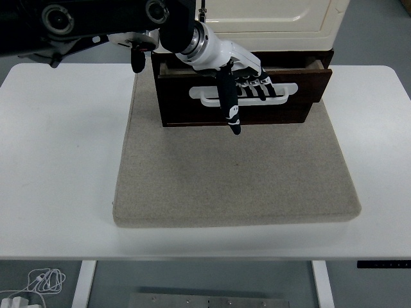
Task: Open the drawer under the combination cabinet
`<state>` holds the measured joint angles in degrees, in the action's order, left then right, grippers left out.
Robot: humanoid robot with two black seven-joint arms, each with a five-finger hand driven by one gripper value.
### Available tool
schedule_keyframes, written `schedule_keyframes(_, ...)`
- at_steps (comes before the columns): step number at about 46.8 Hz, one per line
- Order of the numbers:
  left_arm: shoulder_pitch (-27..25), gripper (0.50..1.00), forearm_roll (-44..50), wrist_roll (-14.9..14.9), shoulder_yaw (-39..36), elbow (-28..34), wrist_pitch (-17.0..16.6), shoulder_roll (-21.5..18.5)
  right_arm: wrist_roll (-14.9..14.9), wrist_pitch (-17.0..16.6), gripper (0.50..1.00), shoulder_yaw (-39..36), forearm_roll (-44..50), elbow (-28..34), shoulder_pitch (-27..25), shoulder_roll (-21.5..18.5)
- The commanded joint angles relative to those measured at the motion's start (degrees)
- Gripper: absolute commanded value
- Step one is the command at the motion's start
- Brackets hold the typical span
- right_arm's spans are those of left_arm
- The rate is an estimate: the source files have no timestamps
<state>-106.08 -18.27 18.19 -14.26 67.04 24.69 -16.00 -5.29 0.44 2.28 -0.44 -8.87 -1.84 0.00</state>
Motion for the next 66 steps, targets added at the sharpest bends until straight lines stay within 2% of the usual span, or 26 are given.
schedule_keyframes(1, -0.09, 0.999, -0.01, 0.0, 0.11, 0.02, 0.62, -0.26, 0.01, 0.0, 0.928, 0.0, 0.0, -0.01, 0.0, 0.0)
schedule_keyframes(66, -0.18, 1.0, 0.96, -0.09, 3.01, 3.36, 7.21, -2.37, 0.01, 0.0, 0.928, 0.0, 0.0, -0.01, 0.0, 0.0)
